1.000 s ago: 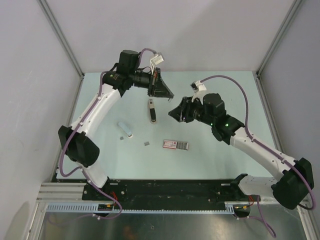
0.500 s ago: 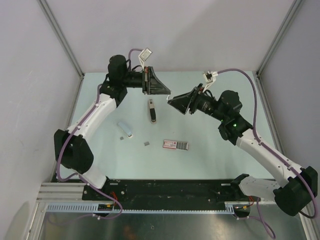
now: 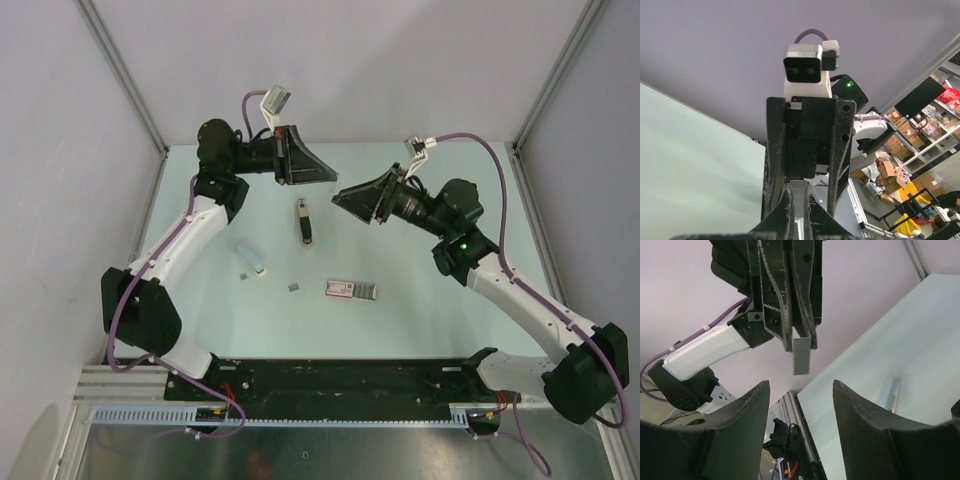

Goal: Unload the staples from the stapler

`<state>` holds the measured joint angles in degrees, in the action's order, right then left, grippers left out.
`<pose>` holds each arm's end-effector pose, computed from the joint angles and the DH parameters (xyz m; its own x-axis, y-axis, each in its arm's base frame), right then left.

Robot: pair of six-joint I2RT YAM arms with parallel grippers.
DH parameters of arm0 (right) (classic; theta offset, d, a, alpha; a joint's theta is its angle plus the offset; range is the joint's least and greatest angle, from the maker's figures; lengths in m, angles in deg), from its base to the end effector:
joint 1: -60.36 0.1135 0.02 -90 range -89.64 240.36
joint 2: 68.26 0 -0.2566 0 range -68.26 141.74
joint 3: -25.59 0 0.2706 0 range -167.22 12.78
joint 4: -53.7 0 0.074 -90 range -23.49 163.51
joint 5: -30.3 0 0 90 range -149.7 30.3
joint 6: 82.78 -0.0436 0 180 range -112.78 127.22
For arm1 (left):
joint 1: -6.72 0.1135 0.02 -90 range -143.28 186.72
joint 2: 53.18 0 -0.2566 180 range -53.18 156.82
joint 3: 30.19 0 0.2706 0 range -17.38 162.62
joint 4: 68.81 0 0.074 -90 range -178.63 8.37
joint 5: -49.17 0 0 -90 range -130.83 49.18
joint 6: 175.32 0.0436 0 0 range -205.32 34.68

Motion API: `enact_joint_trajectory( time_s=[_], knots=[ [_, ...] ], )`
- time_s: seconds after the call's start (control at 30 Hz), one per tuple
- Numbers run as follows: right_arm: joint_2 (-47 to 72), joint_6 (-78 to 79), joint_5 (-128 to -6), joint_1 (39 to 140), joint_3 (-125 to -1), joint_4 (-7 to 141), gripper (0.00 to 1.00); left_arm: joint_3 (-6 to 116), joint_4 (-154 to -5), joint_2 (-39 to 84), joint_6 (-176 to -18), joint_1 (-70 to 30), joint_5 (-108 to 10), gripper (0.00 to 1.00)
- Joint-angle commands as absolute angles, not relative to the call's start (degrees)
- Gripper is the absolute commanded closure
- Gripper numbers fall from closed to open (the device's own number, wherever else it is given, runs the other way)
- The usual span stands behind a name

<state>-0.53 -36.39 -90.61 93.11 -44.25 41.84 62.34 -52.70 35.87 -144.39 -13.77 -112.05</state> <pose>0.2413 0.1818 0.3878 -0.4623 0.4063 -0.7882 -0.7797 0.2371 0.5796 0.3310 -0.1678 0.4160 -0.6519 -0.0512 -0.7565 0.7568 -0.1062 -0.6450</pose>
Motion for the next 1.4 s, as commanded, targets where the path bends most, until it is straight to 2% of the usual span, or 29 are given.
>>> enact_joint_trajectory(
  time_s=[0.0, 0.2, 0.37, 0.6, 0.87, 1.03, 1.07, 1.1, 1.23, 1.37],
  knots=[
    [0.03, -39.13, -91.48, 92.92, -44.59, 35.98, 0.43, 61.14, -46.23, 33.12, -148.99, -14.65, -111.59, 1.00],
    [1.35, -42.85, -92.83, 92.50, -44.59, 30.52, 0.47, 60.03, -44.55, 32.87, -149.95, -15.49, -111.30, 1.00],
    [2.41, -45.11, -93.88, 92.44, -44.60, 27.36, 0.56, 59.48, -44.06, 32.73, -149.84, -15.60, -111.29, 1.00],
    [2.77, -45.59, -94.53, 92.40, -44.60, 28.08, 0.70, 59.47, -43.84, 33.15, -149.85, -15.62, -111.26, 1.00],
    [2.56, -45.36, -94.75, 92.35, -44.57, 29.57, 0.75, 59.45, -43.75, 33.13, -149.64, -15.53, -111.01, 1.00],
    [2.27, -45.21, -94.76, 92.28, -44.37, 29.65, 0.85, 59.28, -43.74, 33.27, -149.26, -15.52, -110.90, 1.00],
    [2.21, -45.10, -94.72, 92.27, -44.36, 29.84, 0.88, 59.18, -43.74, 33.24, -149.11, -15.52, -110.80, 0.98],
    [2.04, -44.82, -94.65, 92.27, -44.31, 30.29, 0.90, 59.09, -43.74, 33.31, -149.03, -15.43, -110.57, 0.90],
    [1.01, -42.30, -93.64, 92.14, -44.32, 35.29, 0.97, 58.19, -43.74, 33.37, -148.52, -14.26, -109.51, 0.49],
    [-0.40, -37.48, -91.38, 92.06, -44.35, 46.43, 1.00, 57.38, -44.35, 33.91, -147.42, -11.72, -109.11, 0.32]
  ],
)
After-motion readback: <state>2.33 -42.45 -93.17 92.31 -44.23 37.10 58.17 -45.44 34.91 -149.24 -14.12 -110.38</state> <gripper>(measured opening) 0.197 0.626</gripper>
